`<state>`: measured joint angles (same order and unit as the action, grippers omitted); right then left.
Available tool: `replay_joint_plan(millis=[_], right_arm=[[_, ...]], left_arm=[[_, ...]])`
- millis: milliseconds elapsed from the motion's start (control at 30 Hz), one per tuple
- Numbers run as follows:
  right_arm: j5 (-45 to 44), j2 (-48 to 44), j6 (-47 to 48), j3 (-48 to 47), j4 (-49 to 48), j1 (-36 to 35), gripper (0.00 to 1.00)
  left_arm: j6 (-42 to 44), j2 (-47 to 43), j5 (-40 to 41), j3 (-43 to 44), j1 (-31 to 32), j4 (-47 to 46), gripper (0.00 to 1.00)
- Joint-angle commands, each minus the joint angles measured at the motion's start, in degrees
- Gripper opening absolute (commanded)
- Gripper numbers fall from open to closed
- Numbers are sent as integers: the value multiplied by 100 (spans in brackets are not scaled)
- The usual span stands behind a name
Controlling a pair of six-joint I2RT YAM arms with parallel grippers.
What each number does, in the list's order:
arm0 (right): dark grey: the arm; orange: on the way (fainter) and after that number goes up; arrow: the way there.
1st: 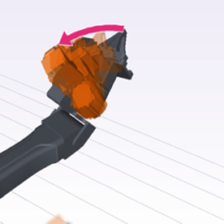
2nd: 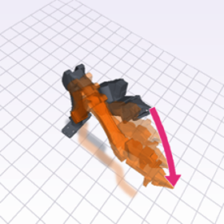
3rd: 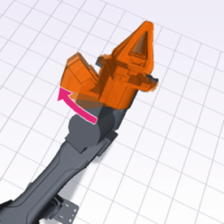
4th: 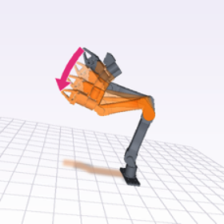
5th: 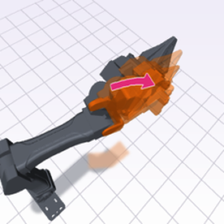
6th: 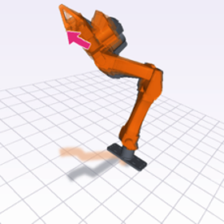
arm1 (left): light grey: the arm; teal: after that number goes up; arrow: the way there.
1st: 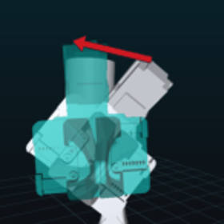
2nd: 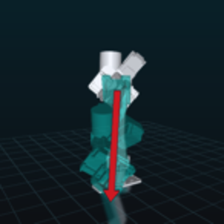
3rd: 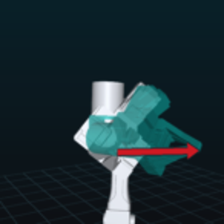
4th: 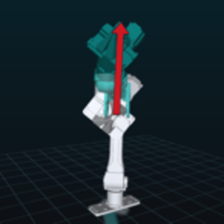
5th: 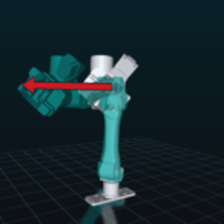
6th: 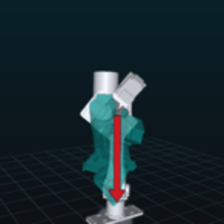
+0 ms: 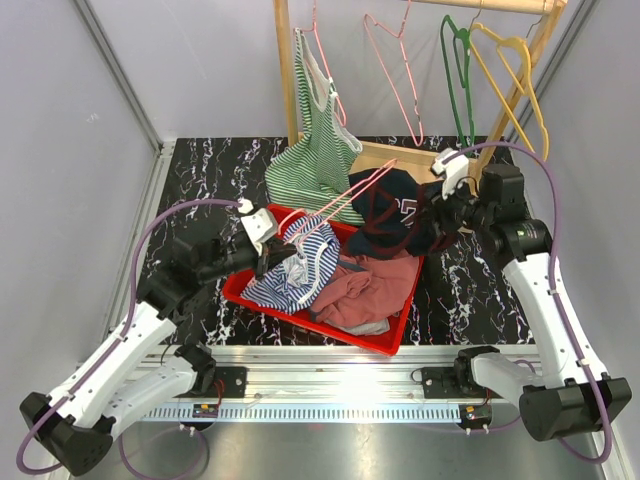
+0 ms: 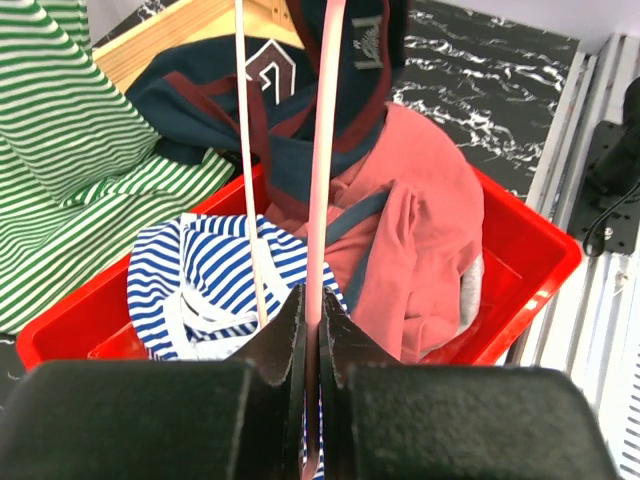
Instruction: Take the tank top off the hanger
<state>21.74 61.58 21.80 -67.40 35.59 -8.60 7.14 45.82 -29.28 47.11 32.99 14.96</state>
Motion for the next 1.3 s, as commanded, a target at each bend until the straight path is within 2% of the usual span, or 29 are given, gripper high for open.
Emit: replay_joint_plan(millis=[0, 33, 100, 267, 300, 367, 400, 500, 700, 967, 1200, 1267], right_arm=[[1191, 21, 859, -186, 527, 7, 64], [1280, 21, 1000, -247, 789, 8, 77], [1577, 21, 1490, -502, 1115, 8, 95], [2377, -50, 3081, -1177, 2801, 7, 99], [2692, -41, 3780, -1301, 3413, -1, 99], [3010, -6, 4610, -1634, 4066, -1, 99], [3255, 38, 5405, -1732, 4365, -1, 99], [3529, 161, 6291, -2057, 5157, -1, 98], [3723, 425, 6503, -2533, 5064, -10, 98], [3760, 793, 6320, -2296, 4589, -185, 97], [2084, 829, 5370, -1497, 3448, -1318, 88], [1870, 838, 5308, -1347, 3332, -1521, 83]], left_arm=[[218, 23, 133, 201, -21, -46, 0], [279, 75, 124, 228, -12, -2, 0], [376, 137, 28, 333, -21, 85, 0], [947, 435, -314, 737, -21, 577, 0], [1095, 471, -376, 799, -21, 656, 0], [1246, 559, -517, 957, -21, 885, 0], [1307, 646, -561, 1001, -12, 955, 0], [1562, 831, -781, 1186, -21, 1245, 0], [1887, 1060, -1132, 1458, -12, 1755, 0], [2072, 1069, -1554, 1494, -12, 1791, 0], [2160, 1060, -1713, 1468, -12, 1774, 0], [2160, 1069, -1800, 1450, -12, 1765, 0]])
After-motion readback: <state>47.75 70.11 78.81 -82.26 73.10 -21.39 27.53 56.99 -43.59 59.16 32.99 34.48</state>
